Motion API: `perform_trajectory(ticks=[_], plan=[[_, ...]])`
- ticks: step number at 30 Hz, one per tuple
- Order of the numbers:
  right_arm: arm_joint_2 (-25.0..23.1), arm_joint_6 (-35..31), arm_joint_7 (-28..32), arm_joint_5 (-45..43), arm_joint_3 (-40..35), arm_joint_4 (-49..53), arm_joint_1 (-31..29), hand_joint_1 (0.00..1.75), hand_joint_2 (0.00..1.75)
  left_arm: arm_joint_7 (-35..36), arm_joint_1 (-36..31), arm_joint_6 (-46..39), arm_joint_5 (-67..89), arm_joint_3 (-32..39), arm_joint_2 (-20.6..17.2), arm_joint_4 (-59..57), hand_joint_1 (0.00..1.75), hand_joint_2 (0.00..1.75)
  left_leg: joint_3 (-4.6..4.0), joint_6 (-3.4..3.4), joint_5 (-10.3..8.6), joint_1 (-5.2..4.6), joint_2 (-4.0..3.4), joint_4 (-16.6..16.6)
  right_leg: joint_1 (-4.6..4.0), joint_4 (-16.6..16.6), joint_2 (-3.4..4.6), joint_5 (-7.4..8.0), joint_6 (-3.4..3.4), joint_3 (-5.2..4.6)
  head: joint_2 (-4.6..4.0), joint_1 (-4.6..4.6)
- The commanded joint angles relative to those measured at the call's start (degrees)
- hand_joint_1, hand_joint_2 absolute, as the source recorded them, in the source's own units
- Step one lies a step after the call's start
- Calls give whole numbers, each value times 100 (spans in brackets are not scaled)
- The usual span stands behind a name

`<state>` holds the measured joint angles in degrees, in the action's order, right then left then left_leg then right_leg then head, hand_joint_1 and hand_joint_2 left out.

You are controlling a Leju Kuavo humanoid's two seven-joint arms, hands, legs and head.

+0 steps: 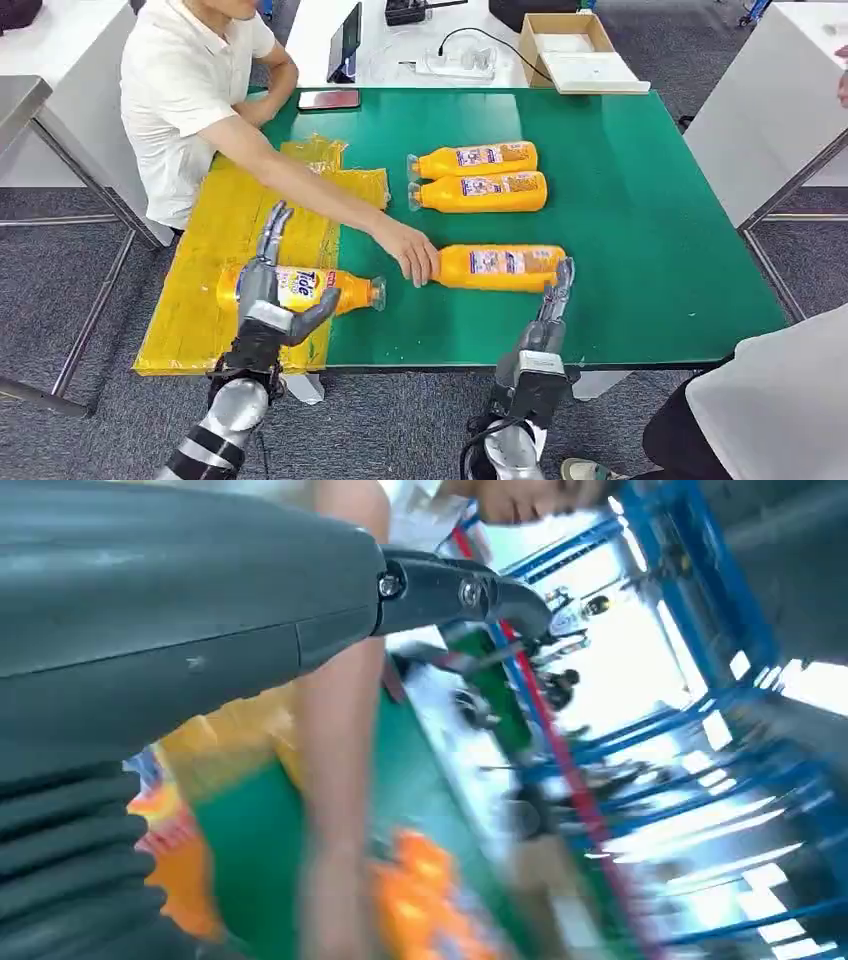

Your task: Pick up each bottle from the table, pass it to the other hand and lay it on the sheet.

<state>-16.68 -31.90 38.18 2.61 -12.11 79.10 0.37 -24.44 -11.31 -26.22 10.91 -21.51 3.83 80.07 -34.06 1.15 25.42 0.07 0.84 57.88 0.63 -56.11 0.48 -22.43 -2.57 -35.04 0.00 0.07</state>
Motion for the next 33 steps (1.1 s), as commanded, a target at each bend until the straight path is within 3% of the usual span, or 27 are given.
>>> perform_trajectory(ticks=[1, 4, 16, 17, 18, 24, 29, 33], plan=[[1132, -671, -375, 2226, -316, -1410, -520, 0, 175, -240, 851, 362, -893, 21, -139, 1511, 0, 175, 40, -5, 11, 5, -28, -15, -7, 22, 17, -1, 7, 37, -2, -2], [1324, -790, -745, 3013, -76, -1738, -618, 0, 175, -355, 1161, 419, -945, 115, -149, 1825, 0, 175, 38, -3, 10, 2, -21, -16, -3, 21, 12, -3, 5, 36, -2, 0], [1292, -786, -761, 3055, -76, -1726, -627, 0, 175, -353, 1163, 422, -944, 118, -129, 1860, 0, 175, 11, -4, 7, -1, -8, -4, -2, 6, 1, -4, 6, 10, 0, -2], [1259, -810, -1481, 3775, 627, -1604, -633, 0, 175, -363, 1202, 269, -570, 131, -114, 1848, 0, 175, 16, -5, 8, 1, -11, -6, -3, 8, 2, -5, 8, 15, 0, 0], [1290, -810, -2006, 5167, 621, -1809, -831, 0, 175, -334, 1378, 220, -403, 134, -19, 1983, 0, 175, 27, -7, 11, 1, -12, -8, -4, 8, 0, -9, 10, 25, 0, -2], [1356, -810, -1960, 5254, 766, -1861, -924, 0, 175, -323, 1443, 166, -313, 130, -7, 2032, 0, 175, 23, -3, 13, 0, -12, -4, -2, 7, 0, -10, 8, 24, 0, 0], [1680, -741, -2452, 5525, 811, -2146, -1096, 0, 175, -199, 1504, 161, -144, 144, 8, 2007, 0, 175, 17, -5, 9, -5, -6, -5, 1, 8, -3, -7, 8, 18, -2, -2], [1986, -201, -2798, 5455, 790, -2695, -1333, 0, 175, -70, 1478, 237, -92, 121, 21, 1933, 0, 175, 24, -4, 11, -6, -6, -5, 1, 9, -7, -9, 7, 26, 0, -2]])
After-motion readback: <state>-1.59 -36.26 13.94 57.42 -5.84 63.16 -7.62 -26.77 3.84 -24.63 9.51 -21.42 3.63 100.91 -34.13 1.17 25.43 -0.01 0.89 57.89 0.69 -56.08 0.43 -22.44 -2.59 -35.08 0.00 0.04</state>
